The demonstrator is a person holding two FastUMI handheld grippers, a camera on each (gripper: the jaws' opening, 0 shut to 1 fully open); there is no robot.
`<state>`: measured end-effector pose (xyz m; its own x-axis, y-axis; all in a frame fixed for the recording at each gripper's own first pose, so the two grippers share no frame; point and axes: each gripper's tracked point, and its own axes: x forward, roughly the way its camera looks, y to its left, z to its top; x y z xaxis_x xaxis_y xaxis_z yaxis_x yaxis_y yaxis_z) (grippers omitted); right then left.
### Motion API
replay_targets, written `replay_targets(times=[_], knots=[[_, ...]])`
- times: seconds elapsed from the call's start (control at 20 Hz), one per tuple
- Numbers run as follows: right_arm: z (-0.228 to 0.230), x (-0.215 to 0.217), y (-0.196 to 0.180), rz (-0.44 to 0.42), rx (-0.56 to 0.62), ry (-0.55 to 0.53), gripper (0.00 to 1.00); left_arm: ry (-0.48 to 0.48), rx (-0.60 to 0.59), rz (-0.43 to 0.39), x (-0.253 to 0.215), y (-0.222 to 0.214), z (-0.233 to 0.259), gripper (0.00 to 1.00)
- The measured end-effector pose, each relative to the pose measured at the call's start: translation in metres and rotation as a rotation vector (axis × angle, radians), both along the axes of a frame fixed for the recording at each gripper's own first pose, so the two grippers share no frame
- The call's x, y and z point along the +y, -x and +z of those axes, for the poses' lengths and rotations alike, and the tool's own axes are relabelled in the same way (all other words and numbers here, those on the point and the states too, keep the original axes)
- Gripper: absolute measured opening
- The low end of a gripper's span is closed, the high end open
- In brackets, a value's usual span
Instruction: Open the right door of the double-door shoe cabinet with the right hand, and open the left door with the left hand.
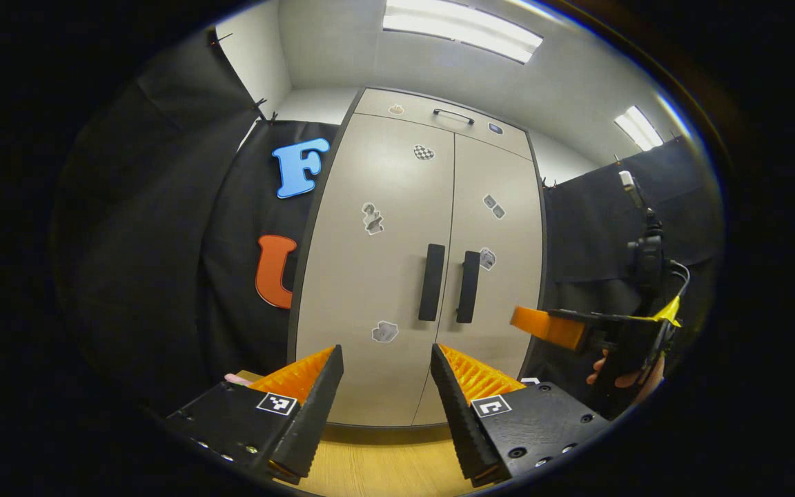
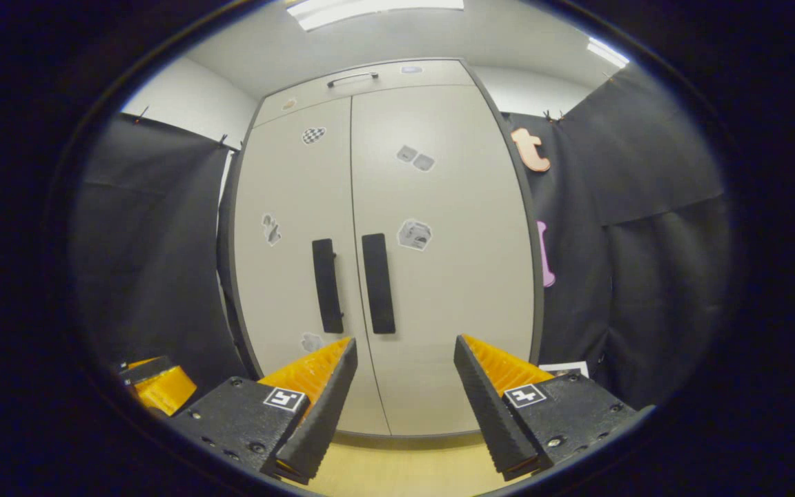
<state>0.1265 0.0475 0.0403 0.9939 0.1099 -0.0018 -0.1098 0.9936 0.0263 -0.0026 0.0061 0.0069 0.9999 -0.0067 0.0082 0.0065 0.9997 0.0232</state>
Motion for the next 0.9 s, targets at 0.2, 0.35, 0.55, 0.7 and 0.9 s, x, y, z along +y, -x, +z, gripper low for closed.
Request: replay_targets(times=[0.2, 0.35, 0.55, 0.7, 0.9], knots=[[0.013, 0.016, -0.047, -0.005, -0.011, 0.022, 0.9, 0.002, 0.0, 0.02, 0.013, 0.006, 0.001, 0.76], [0.01, 0.022, -0.075, -0.025, 0.001, 0.071, 0.9, 0.01, -0.002, 0.037, 0.023, 0.005, 0.003, 0.76], [0.009, 0.027, -0.105, -0.05, 0.021, 0.09, 0.84, 0.016, -0.008, 0.057, 0.035, 0.007, 0.004, 0.76], [0.013, 0.025, -0.121, -0.063, 0.032, 0.081, 0.88, 0.021, -0.003, 0.069, 0.042, 0.006, 0.004, 0.76], [0.016, 0.023, -0.13, -0.078, 0.039, 0.062, 0.84, 0.022, 0.003, 0.075, 0.046, 0.003, 0.002, 0.76]])
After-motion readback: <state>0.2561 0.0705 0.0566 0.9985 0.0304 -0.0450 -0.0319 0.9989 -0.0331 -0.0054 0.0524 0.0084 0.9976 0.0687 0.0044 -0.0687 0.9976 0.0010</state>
